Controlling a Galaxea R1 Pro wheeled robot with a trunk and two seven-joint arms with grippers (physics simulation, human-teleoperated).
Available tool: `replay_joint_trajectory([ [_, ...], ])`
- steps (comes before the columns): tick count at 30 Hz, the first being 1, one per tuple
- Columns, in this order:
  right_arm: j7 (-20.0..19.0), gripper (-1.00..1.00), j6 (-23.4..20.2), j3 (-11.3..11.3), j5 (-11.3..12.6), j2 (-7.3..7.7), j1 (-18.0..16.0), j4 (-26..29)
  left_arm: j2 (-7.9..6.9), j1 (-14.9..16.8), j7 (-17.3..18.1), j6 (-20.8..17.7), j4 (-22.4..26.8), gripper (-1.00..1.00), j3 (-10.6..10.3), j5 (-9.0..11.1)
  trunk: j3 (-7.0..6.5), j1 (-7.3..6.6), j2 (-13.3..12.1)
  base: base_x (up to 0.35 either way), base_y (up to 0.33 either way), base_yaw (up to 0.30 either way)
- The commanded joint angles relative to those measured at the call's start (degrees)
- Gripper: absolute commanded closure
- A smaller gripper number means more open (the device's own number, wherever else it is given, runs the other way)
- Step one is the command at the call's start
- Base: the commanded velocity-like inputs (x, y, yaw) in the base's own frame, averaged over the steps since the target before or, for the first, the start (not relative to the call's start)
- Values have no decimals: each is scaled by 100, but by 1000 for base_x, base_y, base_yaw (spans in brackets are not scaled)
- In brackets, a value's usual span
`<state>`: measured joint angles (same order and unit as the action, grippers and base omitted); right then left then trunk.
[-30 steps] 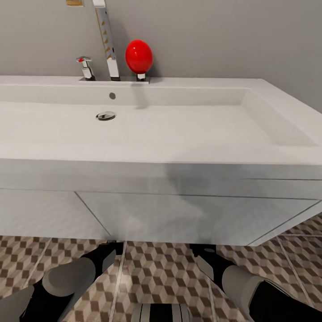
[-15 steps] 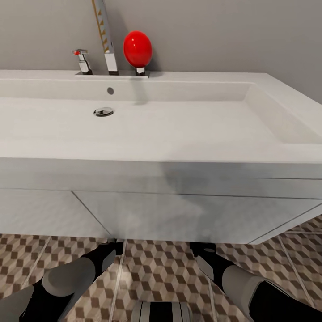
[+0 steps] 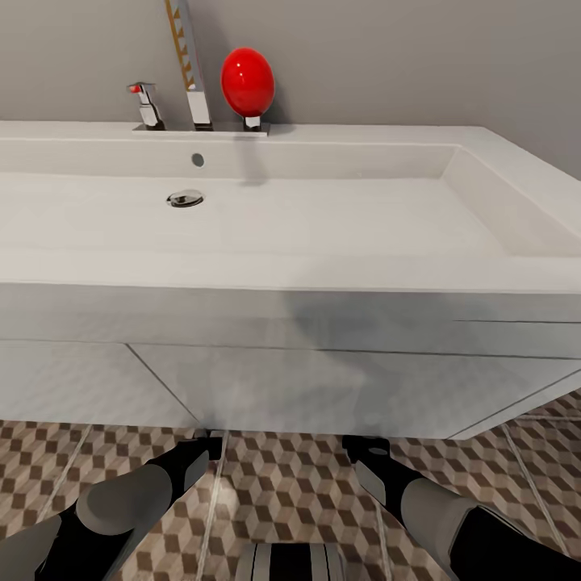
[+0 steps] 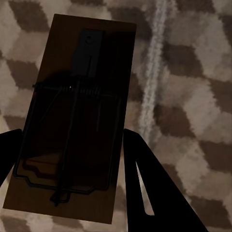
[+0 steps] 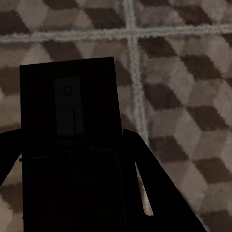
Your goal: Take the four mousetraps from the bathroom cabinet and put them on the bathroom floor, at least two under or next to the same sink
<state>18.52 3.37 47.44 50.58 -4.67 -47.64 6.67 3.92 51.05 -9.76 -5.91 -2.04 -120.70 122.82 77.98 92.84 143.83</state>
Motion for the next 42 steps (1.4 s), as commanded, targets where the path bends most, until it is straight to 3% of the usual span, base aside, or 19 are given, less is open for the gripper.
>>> replay_joint_trajectory([
  [1,-4,100,31,46,79,0,-3,5,4,1,-26,-33,-8,100,-50,13,4,-1,1,0,0,0],
  [12,-11,100,50,51,70,-24,1,18,4,1,-26,-33,-7,100,-53,13,76,-1,1,0,0,0],
  [17,-2,100,327,62,58,-41,9,18,39,5,-26,-29,-24,100,-51,13,122,-1,1,0,0,0],
  [21,29,100,370,58,57,-12,-18,18,149,215,-26,-31,-24,100,-44,13,159,-1,1,0,0,0],
  [27,52,100,367,63,57,-30,-75,32,188,370,-26,-33,-39,100,-43,13,214,-1,1,0,0,0],
  [42,98,100,377,87,-8,-42,-152,43,145,458,-26,54,-12,100,-33,13,353,-1,1,0,0,0],
])
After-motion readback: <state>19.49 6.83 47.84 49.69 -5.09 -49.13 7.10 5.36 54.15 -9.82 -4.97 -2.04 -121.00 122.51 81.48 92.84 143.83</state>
